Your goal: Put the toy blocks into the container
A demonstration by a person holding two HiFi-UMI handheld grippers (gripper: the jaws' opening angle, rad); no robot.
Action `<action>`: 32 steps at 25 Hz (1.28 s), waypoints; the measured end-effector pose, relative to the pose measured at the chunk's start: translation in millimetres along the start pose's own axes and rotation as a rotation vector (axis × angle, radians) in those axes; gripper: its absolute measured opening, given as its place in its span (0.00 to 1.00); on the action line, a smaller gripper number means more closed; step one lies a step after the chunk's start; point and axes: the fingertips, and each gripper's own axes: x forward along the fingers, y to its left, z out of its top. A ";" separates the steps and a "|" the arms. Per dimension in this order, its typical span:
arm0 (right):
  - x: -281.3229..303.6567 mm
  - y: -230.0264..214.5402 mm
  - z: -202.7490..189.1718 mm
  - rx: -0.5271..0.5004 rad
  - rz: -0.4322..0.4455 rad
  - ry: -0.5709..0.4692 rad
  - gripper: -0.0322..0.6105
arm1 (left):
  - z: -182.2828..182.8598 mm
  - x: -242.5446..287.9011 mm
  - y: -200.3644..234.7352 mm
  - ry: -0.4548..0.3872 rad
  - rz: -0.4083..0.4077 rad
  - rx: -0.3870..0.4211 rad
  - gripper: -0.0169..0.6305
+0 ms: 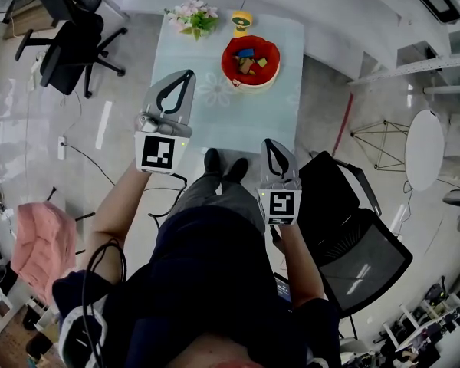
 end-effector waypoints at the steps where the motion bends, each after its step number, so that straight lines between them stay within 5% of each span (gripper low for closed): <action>1: -1.7 -0.2 3.8 0.003 -0.004 -0.012 0.05 | 0.9 -5.5 2.2 -0.011 0.016 -0.016 0.03; 6: -11.3 0.1 23.6 0.020 -0.019 -0.073 0.05 | 0.7 -35.5 12.8 -0.043 0.101 -0.114 0.03; 13: -27.5 -3.1 50.4 0.005 -0.050 -0.158 0.05 | -0.5 -69.7 15.7 -0.081 0.180 -0.147 0.03; 32: -68.5 -20.8 87.7 -0.013 -0.193 -0.272 0.05 | -26.1 -126.0 5.7 -0.093 0.223 -0.182 0.03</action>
